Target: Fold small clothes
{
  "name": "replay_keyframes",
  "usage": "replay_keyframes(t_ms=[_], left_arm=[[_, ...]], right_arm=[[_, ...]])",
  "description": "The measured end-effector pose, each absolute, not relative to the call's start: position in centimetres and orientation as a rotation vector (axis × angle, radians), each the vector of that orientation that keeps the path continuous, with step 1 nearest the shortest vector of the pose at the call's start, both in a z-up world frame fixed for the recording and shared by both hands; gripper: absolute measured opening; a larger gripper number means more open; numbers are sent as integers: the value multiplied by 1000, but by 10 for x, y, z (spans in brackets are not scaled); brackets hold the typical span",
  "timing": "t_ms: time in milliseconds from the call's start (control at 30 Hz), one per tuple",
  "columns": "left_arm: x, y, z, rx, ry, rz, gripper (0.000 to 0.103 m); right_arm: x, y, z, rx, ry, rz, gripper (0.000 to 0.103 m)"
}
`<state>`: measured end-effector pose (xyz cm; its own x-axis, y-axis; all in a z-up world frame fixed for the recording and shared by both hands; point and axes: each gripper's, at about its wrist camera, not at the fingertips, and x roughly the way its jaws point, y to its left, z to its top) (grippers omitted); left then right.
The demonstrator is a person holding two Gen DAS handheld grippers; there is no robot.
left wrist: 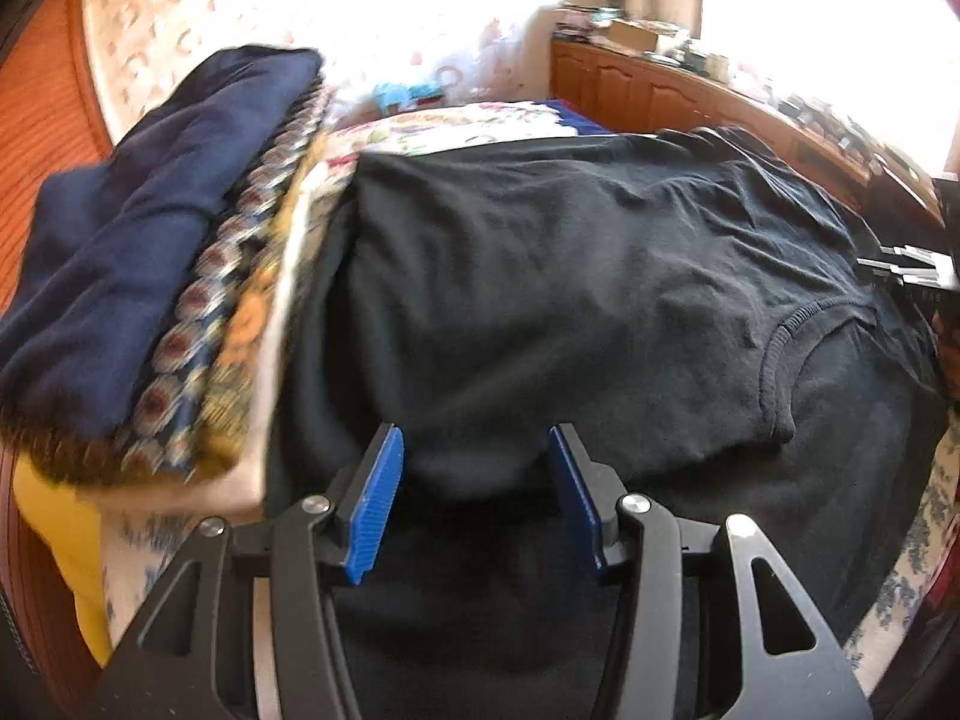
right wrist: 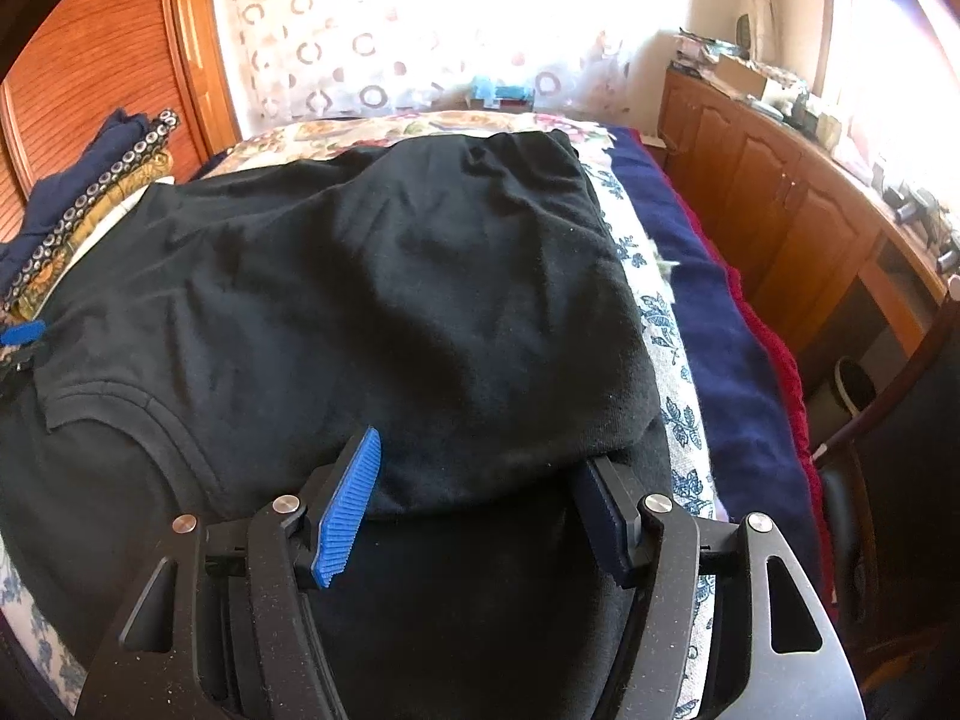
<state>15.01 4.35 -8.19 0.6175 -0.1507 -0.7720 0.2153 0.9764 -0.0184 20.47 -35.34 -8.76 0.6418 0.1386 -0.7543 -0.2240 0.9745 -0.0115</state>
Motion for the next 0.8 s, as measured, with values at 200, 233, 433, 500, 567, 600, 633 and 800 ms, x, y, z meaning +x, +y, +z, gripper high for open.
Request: replay_keyframes(t_ms=[200,233,433,500,567,600,633,800], left_arm=[[136,59,-73,2,847,-197,50],[136,59,-74,-4,851,-210,47],[149,54,-83,-16,888,-238,30],[152,55,-86,-23,896,-227,30],[154,57,-86,-36,894,-214,30],[156,58,-85,-47,897,-214,30],[157,58,-85,-49,900,-219,30],[158,58,-83,-33,895,-246,3]], right_arm=[[205,-353,-87,-109,849,205,65],[205,-353,-87,-109,849,205,65],[205,-353,-87,-109,849,205,65],[205,-353,-87,-109,849,205,65],[205,-353,-87,-109,849,205,65],[205,-354,-88,-109,849,205,65],[205,-353,-87,-110,848,205,65],[205,-353,-87,-111,848,204,65]])
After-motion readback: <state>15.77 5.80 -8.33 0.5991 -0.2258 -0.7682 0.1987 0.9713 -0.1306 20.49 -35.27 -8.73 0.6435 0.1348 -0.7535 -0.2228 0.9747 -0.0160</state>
